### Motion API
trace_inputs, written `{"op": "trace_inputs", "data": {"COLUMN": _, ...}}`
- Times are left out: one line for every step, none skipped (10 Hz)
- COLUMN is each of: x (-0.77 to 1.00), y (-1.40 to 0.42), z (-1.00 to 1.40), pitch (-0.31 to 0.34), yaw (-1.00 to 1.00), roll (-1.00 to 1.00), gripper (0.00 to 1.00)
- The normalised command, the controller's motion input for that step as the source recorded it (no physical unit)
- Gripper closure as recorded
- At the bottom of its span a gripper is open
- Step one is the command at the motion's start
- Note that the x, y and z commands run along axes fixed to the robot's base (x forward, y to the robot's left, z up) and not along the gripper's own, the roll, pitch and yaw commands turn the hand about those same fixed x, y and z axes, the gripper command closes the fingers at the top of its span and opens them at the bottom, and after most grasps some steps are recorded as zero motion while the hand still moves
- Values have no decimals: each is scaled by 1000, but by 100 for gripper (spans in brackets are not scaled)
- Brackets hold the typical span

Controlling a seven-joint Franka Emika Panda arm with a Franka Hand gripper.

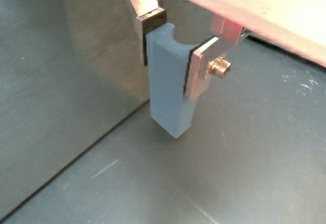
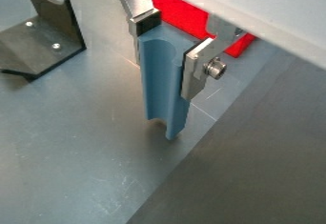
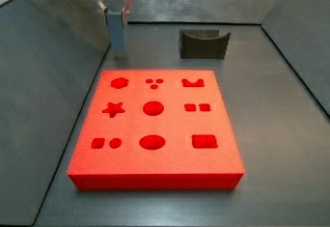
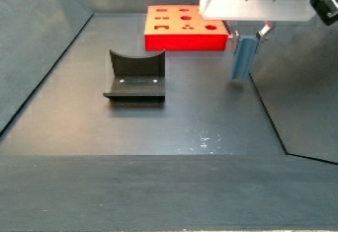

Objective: Pick up the arch object. Move up. Move to above the board. Insert the arch object.
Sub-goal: Move up, then move to above the board.

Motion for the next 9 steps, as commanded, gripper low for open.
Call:
{"op": "trace_inputs", "data": {"x": 44, "y": -21, "z": 833, "pitch": -7, "yaw": -15, "roll": -2, "gripper": 100}}
{"op": "trace_inputs", "data": {"x": 34, "y": -32, "z": 680, "pitch": 47, "yaw": -12, "roll": -26, "gripper": 100}}
{"op": "trace_inputs", "data": {"x": 27, "y": -30, "z": 597, "pitch": 54, "yaw": -6, "roll": -37, "gripper": 100}}
{"op": "trace_inputs", "data": {"x": 17, "y": -28, "z": 424, "pitch": 66, "yaw": 4, "roll": -61, "gripper": 100}}
{"op": "trace_inputs", "data": {"x": 10, "y": -22, "z": 245, "pitch": 70, "yaw": 9, "roll": -82, "gripper": 100}}
{"op": "trace_inputs", "data": {"x": 566, "y": -160, "z": 1000, "pitch": 171, "yaw": -8, "roll": -55, "gripper": 100}}
{"op": "trace_inputs", "data": {"x": 587, "y": -163, "z": 1000, "pitch": 170, "yaw": -6, "roll": -65, "gripper": 100}}
{"op": "trace_inputs", "data": {"x": 548, "y": -148, "z": 1000, "pitch": 196, "yaw": 16, "roll": -64, "gripper": 100}}
{"op": "trace_inputs", "data": {"x": 519, "y": -141, "z": 1000, "pitch": 168, "yaw": 24, "roll": -63, "gripper": 100}}
